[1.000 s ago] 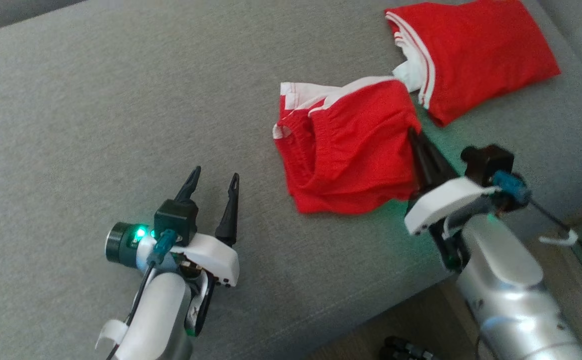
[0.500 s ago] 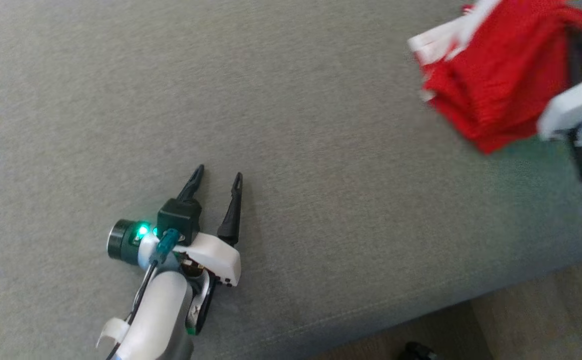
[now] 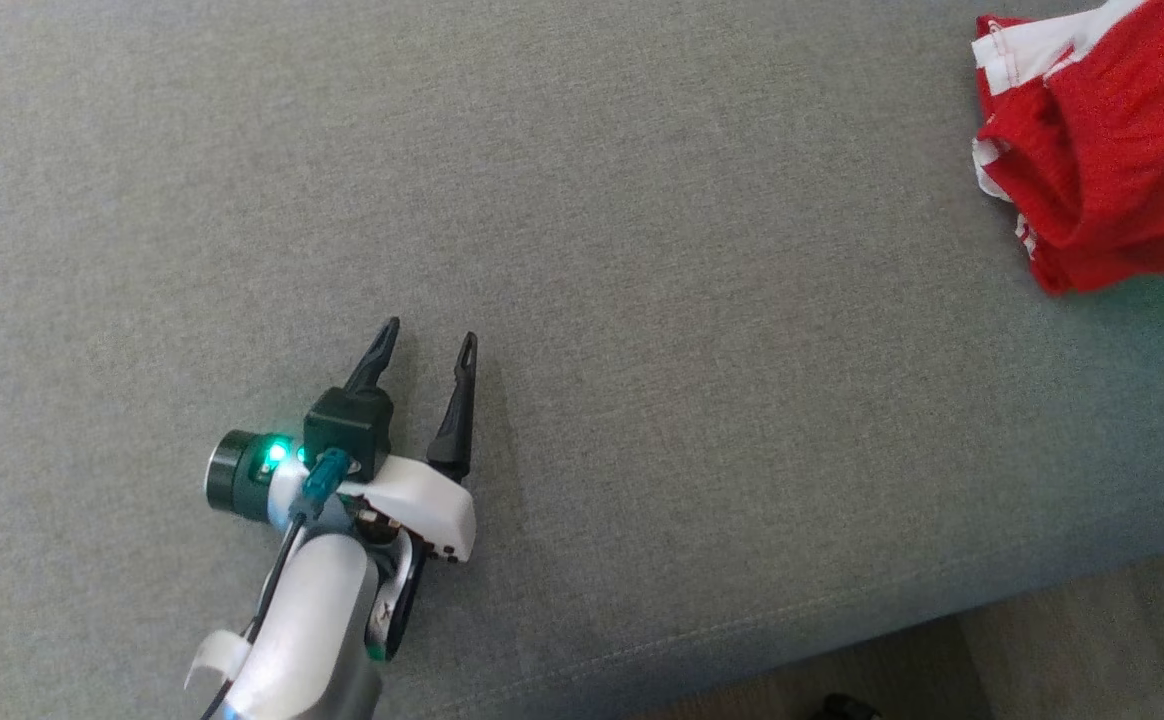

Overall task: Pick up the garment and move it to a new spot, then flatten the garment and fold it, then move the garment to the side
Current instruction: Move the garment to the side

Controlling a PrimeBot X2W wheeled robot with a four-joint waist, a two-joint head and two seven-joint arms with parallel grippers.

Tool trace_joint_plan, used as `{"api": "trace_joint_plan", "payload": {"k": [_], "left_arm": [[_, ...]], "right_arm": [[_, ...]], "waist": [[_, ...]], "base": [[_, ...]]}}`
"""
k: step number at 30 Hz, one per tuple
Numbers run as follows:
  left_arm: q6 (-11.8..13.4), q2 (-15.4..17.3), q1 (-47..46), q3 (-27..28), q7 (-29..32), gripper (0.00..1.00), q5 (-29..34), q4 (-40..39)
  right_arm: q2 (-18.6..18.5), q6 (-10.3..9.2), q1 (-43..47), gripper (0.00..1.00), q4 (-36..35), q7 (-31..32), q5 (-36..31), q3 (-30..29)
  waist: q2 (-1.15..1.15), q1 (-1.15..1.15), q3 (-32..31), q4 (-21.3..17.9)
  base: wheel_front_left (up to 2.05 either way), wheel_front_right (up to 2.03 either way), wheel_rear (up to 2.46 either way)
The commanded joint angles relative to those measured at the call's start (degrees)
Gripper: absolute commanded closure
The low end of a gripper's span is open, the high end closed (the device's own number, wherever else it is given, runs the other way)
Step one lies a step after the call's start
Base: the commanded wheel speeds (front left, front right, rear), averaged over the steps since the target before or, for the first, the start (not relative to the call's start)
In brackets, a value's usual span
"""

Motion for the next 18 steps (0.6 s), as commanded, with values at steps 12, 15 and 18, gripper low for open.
{"api": "trace_joint_plan", "payload": {"k": [12, 15, 18], "left_arm": [[1.31, 0.42, 0.6, 4.5, -0.34, 0.0, 0.55, -1.98], [1.73, 0.42, 0.81, 5.06, -0.34, 0.0, 0.23, -2.34], [2.26, 0.42, 1.29, 5.7, -0.34, 0.0, -0.16, -2.7]], "right_arm": [[9.76, -0.05, 4.15, 0.0, -15.73, -0.78, 2.79, 2.29], [11.3, -0.05, 5.65, 0.0, -18.37, -0.78, 5.07, 4.81], [13.31, -0.05, 8.39, 0.0, -21.24, -0.78, 8.56, 8.09]], "waist": [[0.0, 0.0, -2.33, 2.27], [0.0, 0.0, -2.75, 3.14], [0.0, 0.0, -3.67, 4.72]], "base": [[0.0, 0.0, 0.0], [0.0, 0.0, 0.0], [0.0, 0.0, 0.0]]}}
